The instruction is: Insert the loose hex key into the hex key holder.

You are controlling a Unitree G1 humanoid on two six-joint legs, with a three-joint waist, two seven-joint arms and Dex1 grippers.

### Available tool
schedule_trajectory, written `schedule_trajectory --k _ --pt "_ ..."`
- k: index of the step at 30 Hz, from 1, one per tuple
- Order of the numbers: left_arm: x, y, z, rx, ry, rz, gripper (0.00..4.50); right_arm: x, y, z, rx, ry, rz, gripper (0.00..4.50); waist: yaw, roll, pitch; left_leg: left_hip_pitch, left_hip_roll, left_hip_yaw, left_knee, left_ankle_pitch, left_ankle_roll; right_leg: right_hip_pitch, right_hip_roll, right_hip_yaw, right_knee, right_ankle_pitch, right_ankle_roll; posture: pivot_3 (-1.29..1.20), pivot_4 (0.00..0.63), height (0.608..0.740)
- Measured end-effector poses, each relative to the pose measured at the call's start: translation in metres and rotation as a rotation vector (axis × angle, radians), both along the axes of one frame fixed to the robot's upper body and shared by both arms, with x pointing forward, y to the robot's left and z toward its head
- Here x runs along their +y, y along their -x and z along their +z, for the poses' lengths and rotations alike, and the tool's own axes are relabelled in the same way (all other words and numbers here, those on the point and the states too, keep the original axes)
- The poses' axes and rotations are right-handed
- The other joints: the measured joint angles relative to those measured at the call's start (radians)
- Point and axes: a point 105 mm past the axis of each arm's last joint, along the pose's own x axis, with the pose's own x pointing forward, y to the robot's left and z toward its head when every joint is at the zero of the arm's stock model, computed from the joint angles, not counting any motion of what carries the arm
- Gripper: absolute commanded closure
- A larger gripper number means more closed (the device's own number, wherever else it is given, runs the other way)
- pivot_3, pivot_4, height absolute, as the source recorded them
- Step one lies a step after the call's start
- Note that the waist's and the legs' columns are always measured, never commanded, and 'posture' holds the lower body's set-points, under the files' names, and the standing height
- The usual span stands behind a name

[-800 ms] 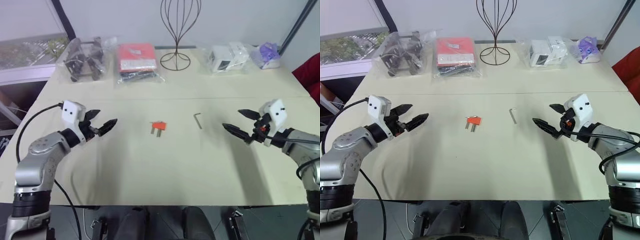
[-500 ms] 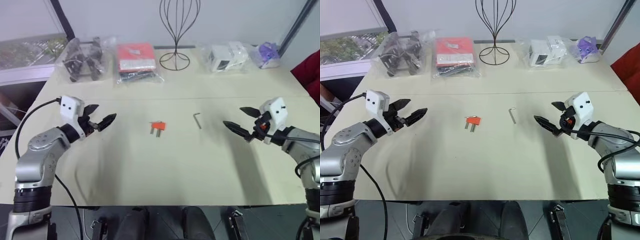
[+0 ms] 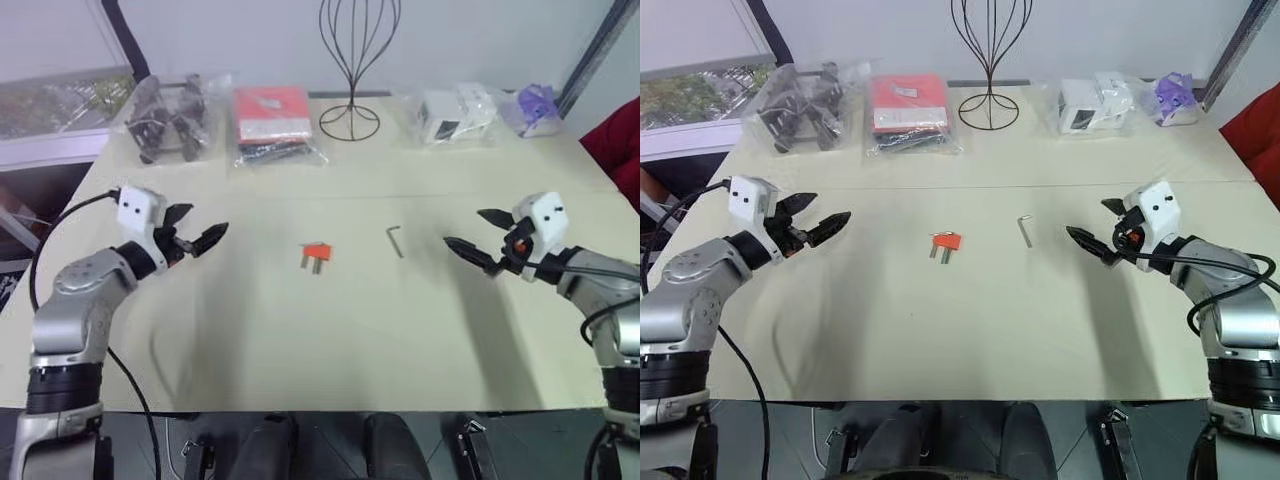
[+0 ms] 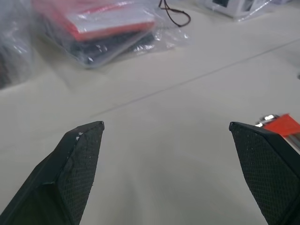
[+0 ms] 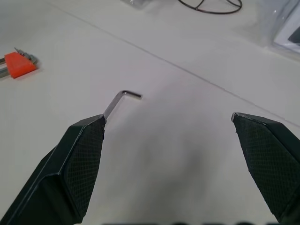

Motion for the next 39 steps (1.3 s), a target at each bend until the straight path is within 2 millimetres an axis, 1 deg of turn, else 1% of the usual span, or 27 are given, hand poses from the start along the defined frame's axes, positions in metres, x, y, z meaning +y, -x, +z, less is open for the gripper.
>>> schedule_trajectory --k 8,11,16,19,20,22,24,27,28,30,33,36,39 --pt "-0.001 -0.003 -0.001 0.004 -0.005 -0.023 0.04 0.001 0.0 -0.001 0.003 0.003 0.001 0.0 0.0 0.0 0.0 0.0 0.0 0.0 0.0 0.0 0.0 0.0 0.0 0.0 0.0 0.0 0.0 0.0 0.15 0.74" --pt "-0.009 -0.003 0.003 0.002 -0.033 -0.101 0.04 0.009 -0.002 -0.002 0.01 0.013 0.038 0.0 -0.001 0.0 0.0 0.0 0.0 0.0 0.0 0.0 0.0 0.0 0.0 0.0 0.0 0.0 0.0 0.0 0.15 0.74" --pt "-0.034 0.015 0.001 0.071 -0.166 -0.416 0.04 0.044 -0.007 0.0 0.027 0.04 0.195 0.0 -0.008 0.001 0.001 0.0 0.0 0.001 -0.001 0.0 0.0 -0.001 0.0 0.0 0.0 0.0 0.0 0.0 0.15 0.74" --pt "-0.041 0.024 -0.001 0.126 -0.222 -0.554 0.04 0.074 -0.013 0.0 0.045 0.029 0.322 0.0 -0.009 0.001 0.001 0.0 0.0 0.001 -0.001 0.0 0.0 -0.001 0.0 0.0 0.0 0.0 0.0 0.0 0.15 0.74" --pt "-0.043 0.025 -0.001 0.135 -0.231 -0.578 0.04 0.082 -0.014 -0.001 0.052 0.032 0.354 0.0 -0.008 0.001 0.001 0.0 0.0 0.001 -0.001 0.0 0.0 -0.001 0.0 0.0 0.0 0.0 0.0 0.0 0.15 0.74" --pt "-0.042 0.024 -0.002 0.146 -0.253 -0.602 0.04 0.106 -0.016 -0.006 0.069 0.037 0.439 0.0 -0.008 0.001 0.001 0.0 0.0 0.0 -0.001 0.0 0.0 -0.001 0.0 0.0 0.0 0.0 0.0 0.0 0.15 0.74" --pt "-0.039 0.021 -0.002 0.147 -0.262 -0.601 0.04 0.127 -0.019 -0.017 0.093 0.045 0.506 0.0 -0.009 0.001 0.001 0.0 0.0 0.0 0.0 0.0 0.0 -0.001 0.001 0.0 0.0 0.0 0.0 0.0 0.15 0.74" --pt "-0.041 0.018 -0.001 0.136 -0.267 -0.602 0.04 0.157 -0.025 -0.034 0.133 0.056 0.586 0.0 -0.011 0.001 0.001 0.0 0.0 0.0 0.0 0.0 0.0 -0.002 0.0 0.0 0.001 0.0 0.0 0.0 0.15 0.74" --pt "-0.043 0.018 -0.001 0.13 -0.264 -0.607 0.04 0.163 -0.027 -0.037 0.139 0.058 0.6 0.0 -0.011 0.001 0.001 0.0 0.0 0.0 -0.001 0.0 0.0 -0.002 0.0 0.0 0.001 0.0 0.0 0.0 0.15 0.74" --pt "-0.044 0.018 -0.002 0.126 -0.26 -0.603 0.04 0.173 -0.034 -0.042 0.144 0.069 0.618 0.0 -0.011 0.001 0.002 -0.001 0.0 0.0 -0.001 0.003 -0.006 -0.002 0.0 0.0 0.001 0.0 0.0 0.0 0.15 0.74" --pt "-0.045 0.022 -0.007 0.132 -0.254 -0.592 0.04 0.183 -0.044 -0.045 0.139 0.083 0.631 0.0 -0.016 0.001 0.002 -0.001 0.0 -0.001 -0.001 0.004 -0.006 -0.002 0.0 0.0 0.002 0.0 0.0 0.0 0.15 0.74" --pt "-0.046 0.024 -0.01 0.136 -0.241 -0.578 0.04 0.186 -0.049 -0.049 0.138 0.099 0.643 0.0 -0.022 0.001 0.002 -0.001 0.0 -0.001 -0.001 0.004 -0.007 -0.002 0.001 0.0 0.002 0.0 0.0 0.0 0.15 0.74" --pt "-0.048 0.03 -0.012 0.133 -0.23 -0.565 0.04 0.187 -0.053 -0.057 0.154 0.127 0.66 0.0 -0.033 0.001 0.002 -0.001 0.0 -0.001 -0.002 0.004 -0.007 -0.003 0.001 0.0 0.002 0.0 0.0 0.0 0.15 0.74"
